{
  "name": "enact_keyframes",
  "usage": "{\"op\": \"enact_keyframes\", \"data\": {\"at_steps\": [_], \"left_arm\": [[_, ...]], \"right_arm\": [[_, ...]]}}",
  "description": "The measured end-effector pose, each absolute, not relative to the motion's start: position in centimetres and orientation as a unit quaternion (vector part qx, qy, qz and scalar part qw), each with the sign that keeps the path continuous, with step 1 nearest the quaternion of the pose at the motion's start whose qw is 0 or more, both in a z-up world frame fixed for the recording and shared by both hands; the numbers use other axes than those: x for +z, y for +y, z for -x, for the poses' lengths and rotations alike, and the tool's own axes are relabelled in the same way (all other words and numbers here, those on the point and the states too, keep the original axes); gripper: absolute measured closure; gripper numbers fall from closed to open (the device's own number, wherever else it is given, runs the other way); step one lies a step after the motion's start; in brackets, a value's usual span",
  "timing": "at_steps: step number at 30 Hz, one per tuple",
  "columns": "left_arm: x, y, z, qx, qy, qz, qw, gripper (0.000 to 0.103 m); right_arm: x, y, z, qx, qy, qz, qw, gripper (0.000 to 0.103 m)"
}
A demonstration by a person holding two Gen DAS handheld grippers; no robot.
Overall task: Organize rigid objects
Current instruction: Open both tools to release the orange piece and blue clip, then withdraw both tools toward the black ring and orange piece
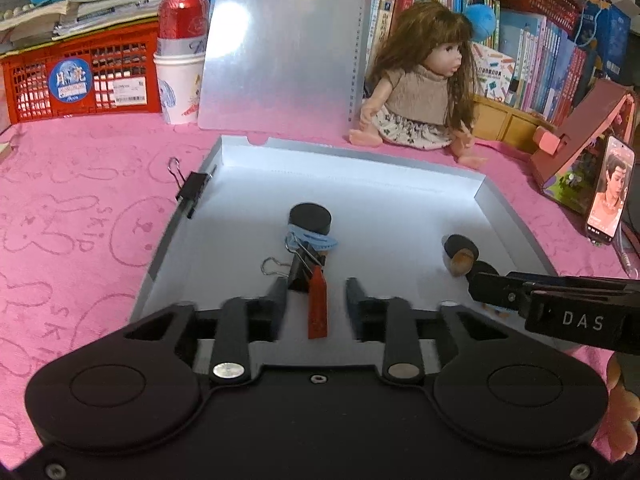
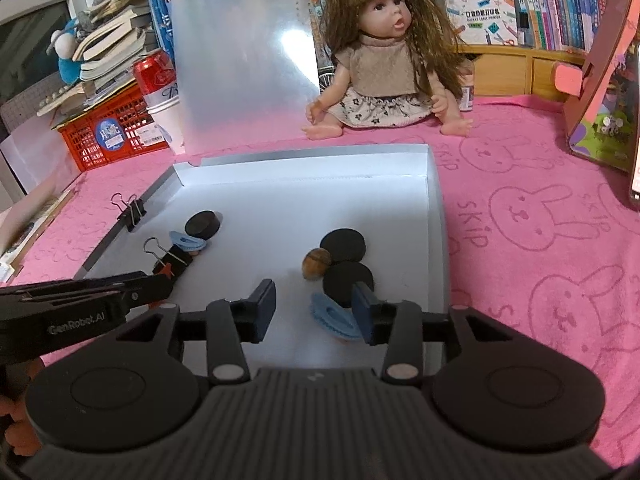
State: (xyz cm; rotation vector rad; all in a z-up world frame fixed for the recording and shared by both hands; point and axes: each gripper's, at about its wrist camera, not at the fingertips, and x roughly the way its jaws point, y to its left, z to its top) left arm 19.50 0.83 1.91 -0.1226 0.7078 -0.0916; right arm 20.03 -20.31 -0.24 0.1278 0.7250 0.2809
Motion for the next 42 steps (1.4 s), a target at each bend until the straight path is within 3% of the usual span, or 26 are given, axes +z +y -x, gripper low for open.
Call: {"op": "enact_keyframes", "data": {"at_steps": [17, 32, 42], "left_arm": [[3.7, 1.2, -14.5, -0.074, 0.313, 0.042, 0.946, 0.045], [3.5, 1.2, -9.3, -0.098, 0.298, 0.027, 0.949, 0.037], [2.7, 1.0, -6.2, -0.115, 0.295, 0.018, 0.948, 0.037]], "right_arm": [[1.7, -20.9, -15.7, 0.15, 0.294, -0.03, 0.944, 0.02], [1.2, -20.9, -10.3, 0.161, 0.261, 0.028, 0.951, 0.019], [0.1, -21.0, -7.6, 0.168, 0.264, 0.05, 0.949, 0.018]]}}
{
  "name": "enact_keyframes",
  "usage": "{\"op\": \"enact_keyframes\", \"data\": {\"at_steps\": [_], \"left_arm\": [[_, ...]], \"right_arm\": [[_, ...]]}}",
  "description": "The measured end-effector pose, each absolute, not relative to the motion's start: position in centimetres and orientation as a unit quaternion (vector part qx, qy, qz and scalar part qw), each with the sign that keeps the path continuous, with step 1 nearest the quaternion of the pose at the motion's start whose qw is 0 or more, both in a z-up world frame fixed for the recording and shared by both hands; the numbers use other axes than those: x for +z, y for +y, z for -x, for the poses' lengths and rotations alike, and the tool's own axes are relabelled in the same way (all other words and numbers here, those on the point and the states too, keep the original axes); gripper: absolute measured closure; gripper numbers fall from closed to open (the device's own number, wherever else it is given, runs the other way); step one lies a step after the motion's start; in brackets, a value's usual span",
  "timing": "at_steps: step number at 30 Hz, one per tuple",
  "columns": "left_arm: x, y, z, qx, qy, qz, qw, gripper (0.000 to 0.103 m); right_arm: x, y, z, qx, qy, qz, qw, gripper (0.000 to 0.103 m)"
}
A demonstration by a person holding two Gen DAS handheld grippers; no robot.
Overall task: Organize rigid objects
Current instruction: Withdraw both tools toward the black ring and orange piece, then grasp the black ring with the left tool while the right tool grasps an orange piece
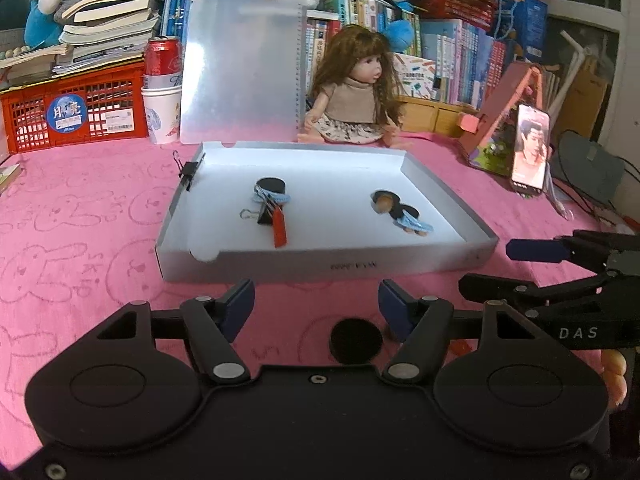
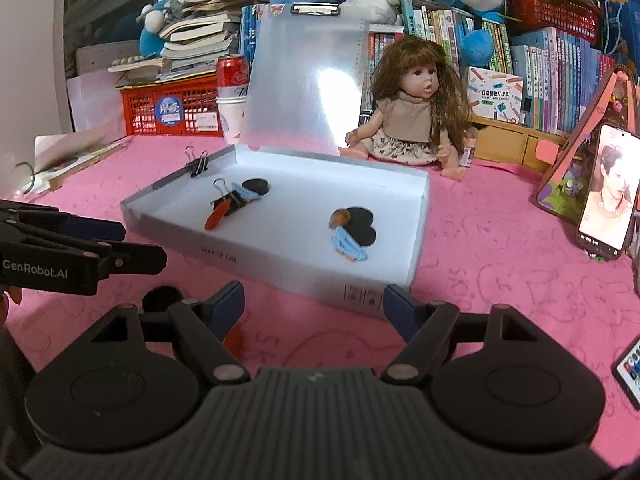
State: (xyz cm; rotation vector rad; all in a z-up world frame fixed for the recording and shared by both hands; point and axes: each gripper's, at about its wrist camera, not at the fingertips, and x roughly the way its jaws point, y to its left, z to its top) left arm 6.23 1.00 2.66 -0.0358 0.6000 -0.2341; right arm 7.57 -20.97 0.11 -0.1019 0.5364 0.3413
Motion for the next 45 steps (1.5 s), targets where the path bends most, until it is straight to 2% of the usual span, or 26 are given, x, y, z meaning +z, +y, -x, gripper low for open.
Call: {"op": "enact_keyframes", "data": {"at_steps": [6, 11, 18, 22, 25, 28, 29, 34, 39, 41, 45], "left_arm": [[2.0, 0.6, -4.8, -0.129, 0.295, 0.005, 0.947, 0.039], [1.1, 1.2, -4.6, -0.153, 0.308, 0.042, 0.938, 0.051], [0.6, 0.6, -3.7, -0.16, 0.287, 0.017, 0.944, 0.056], [0.2, 0.1, -3.8, -0.155, 0.29, 0.008, 0.944, 0.063], [-0.2, -0.1, -3.9, -0.155, 0.295, 0.006, 0.943, 0.065], [-0.5, -0.6, -4.3, -0.149, 0.299, -0.005, 0.943, 0.066], [-0.6, -0.7, -4.3, -0.148, 0.297, -0.007, 0.943, 0.066], [-0.8, -1.3, -4.7, -0.148, 0.292, -0.01, 0.945, 0.067], [-0.9, -1.4, -4.9, -0.149, 0.291, -0.012, 0.945, 0.069], [-0.9, -1.6, -4.9, -0.147, 0.287, -0.018, 0.946, 0.069], [-1.0, -1.8, -5.0, -0.144, 0.283, -0.022, 0.948, 0.071]], "right_arm": [[-0.7, -20.8, -6.5, 0.166, 0.266, 0.067, 0.947, 0.018], [-1.1, -20.6, -5.6, 0.165, 0.264, 0.085, 0.947, 0.018], [-1.6, -20.2, -4.7, 0.174, 0.266, 0.102, 0.943, 0.018], [-1.9, -19.5, -4.1, 0.183, 0.264, 0.118, 0.94, 0.019], [-2.0, -19.1, -3.7, 0.196, 0.263, 0.12, 0.937, 0.027], [-2.2, -18.5, -3.7, 0.207, 0.274, 0.127, 0.93, 0.047], [-2.3, -18.3, -3.7, 0.209, 0.276, 0.129, 0.929, 0.05], [-2.3, -18.0, -3.8, 0.213, 0.275, 0.12, 0.93, 0.06], [-2.5, -18.1, -4.3, 0.215, 0.279, 0.095, 0.931, 0.065], [-2.6, -17.9, -4.5, 0.207, 0.274, 0.09, 0.935, 0.074], [-3.1, -17.5, -4.7, 0.189, 0.262, 0.084, 0.943, 0.076]]}}
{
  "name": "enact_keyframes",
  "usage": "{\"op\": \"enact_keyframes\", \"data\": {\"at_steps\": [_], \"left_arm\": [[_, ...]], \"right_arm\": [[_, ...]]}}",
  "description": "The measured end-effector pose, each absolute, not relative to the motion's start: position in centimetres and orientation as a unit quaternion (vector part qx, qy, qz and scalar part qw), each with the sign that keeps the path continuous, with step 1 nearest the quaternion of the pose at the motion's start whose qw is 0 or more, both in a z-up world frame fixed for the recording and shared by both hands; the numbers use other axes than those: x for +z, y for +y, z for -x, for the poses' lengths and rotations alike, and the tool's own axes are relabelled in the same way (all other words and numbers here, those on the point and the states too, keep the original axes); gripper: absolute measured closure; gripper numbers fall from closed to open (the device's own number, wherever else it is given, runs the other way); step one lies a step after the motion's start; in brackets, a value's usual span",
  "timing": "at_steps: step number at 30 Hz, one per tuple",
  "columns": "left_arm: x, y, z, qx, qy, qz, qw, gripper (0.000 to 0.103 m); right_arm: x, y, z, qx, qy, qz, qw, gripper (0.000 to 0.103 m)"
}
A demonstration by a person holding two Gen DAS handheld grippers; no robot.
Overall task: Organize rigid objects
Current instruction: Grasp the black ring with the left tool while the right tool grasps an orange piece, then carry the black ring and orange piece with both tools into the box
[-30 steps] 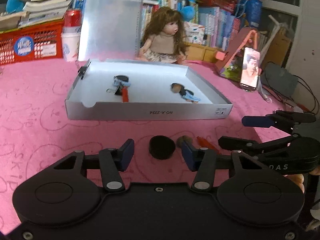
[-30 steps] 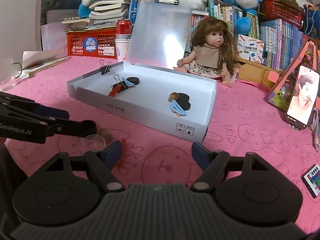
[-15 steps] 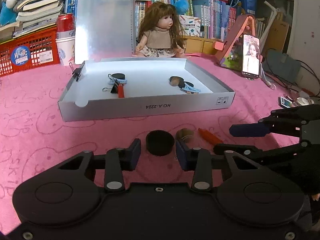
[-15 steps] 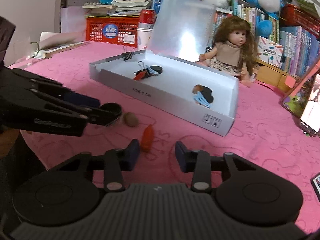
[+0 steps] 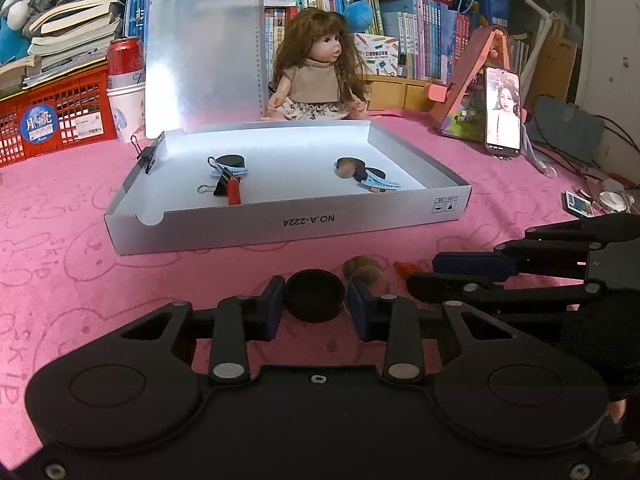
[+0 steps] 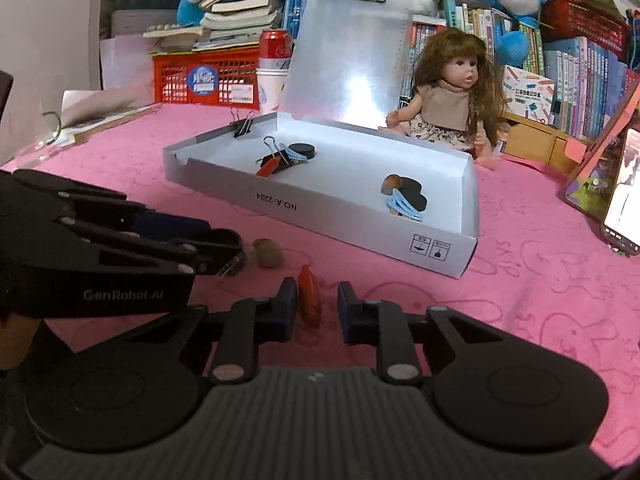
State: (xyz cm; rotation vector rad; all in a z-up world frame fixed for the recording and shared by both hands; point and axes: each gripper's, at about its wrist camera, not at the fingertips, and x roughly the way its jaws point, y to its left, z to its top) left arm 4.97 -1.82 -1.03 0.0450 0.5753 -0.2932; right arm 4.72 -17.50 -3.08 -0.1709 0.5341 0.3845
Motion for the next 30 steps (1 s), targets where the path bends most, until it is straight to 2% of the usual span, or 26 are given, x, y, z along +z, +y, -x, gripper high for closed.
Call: {"op": "enact_keyframes", "data": {"at_steps": [10, 14, 17, 30], "left_arm": [[-1.1, -1.9, -4.9, -0.142, 0.278, -0.024, 0.95, 0.072], [-1.1, -1.9, -4.8, -0.141, 0.276, -0.025, 0.951, 0.072], [-1.0, -1.8, -4.7, -0.142, 0.274, -0.022, 0.951, 0.072], [0.2, -1.1, -4.3, -0.129, 0.26, -0.015, 0.957, 0.072]], "right_arm": [[-3.3, -17.6, -4.9, 0.194, 0.252, 0.066, 0.946, 0.074], [-3.4, -17.3, -4.5, 0.193, 0.246, 0.072, 0.947, 0.085], [-3.5, -17.2, -4.4, 0.19, 0.243, 0.071, 0.949, 0.089], [-2.4, -18.4, -4.3, 0.171, 0.233, 0.055, 0.956, 0.089]]}}
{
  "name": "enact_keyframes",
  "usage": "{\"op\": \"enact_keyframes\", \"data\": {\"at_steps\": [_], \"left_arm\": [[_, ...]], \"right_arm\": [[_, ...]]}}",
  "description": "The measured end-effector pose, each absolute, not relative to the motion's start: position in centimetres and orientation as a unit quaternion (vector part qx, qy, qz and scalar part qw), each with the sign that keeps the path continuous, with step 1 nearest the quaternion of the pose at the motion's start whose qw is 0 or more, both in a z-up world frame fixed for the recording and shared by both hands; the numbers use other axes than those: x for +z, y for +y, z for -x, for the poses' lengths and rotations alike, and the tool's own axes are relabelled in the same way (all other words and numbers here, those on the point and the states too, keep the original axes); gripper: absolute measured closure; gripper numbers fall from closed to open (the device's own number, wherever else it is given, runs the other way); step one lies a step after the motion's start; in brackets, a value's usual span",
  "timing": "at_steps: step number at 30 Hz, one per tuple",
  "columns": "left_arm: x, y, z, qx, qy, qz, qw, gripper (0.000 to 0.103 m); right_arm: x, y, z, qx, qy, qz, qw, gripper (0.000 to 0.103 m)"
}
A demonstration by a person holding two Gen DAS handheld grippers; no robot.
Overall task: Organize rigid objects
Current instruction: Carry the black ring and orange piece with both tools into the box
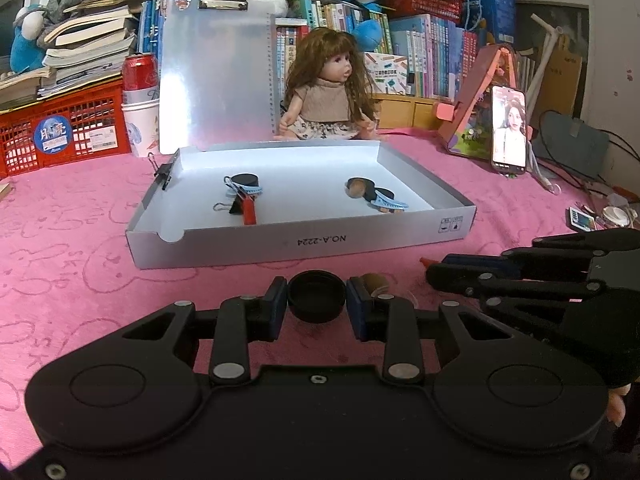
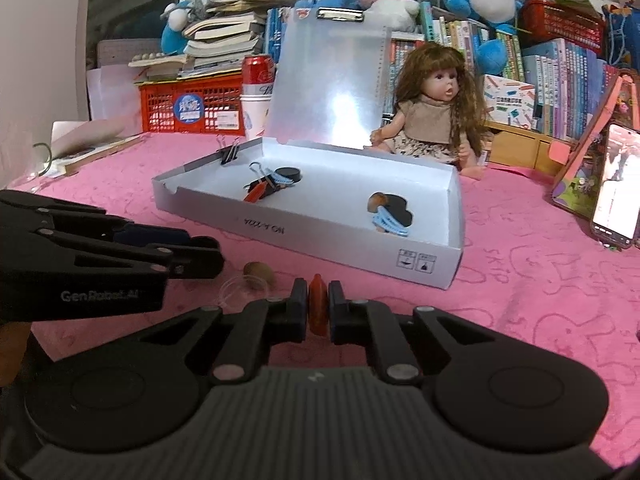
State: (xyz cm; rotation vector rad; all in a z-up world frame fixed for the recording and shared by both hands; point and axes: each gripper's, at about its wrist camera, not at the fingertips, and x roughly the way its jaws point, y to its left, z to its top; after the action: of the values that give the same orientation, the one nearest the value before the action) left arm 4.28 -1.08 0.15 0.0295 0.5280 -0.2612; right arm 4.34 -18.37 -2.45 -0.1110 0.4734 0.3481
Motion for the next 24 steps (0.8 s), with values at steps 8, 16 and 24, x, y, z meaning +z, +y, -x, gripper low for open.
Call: {"op": "enact_keyframes", "data": {"at_steps": [8, 16, 24], "left_arm": [[1.9, -0.5, -5.4, -0.124, 0.251, -0.001, 0.96, 0.072], [3.7, -0.4, -7.4, -0.114, 0.236, 0.0, 0.965, 0.072], [5.4, 0.0, -12.0, -0.106, 0.25, 0.018, 0.962, 0.072]], "right_arm": [[-1.0, -19.2, -5.2, 0.159, 0.224, 0.036, 0.961, 0.089], [0.4, -19.7, -7.1, 0.148, 0.221, 0.012, 0.964, 0.089], [2.2, -20.3, -11.8, 0.141, 0.246, -0.04, 0.958, 0.09]]}}
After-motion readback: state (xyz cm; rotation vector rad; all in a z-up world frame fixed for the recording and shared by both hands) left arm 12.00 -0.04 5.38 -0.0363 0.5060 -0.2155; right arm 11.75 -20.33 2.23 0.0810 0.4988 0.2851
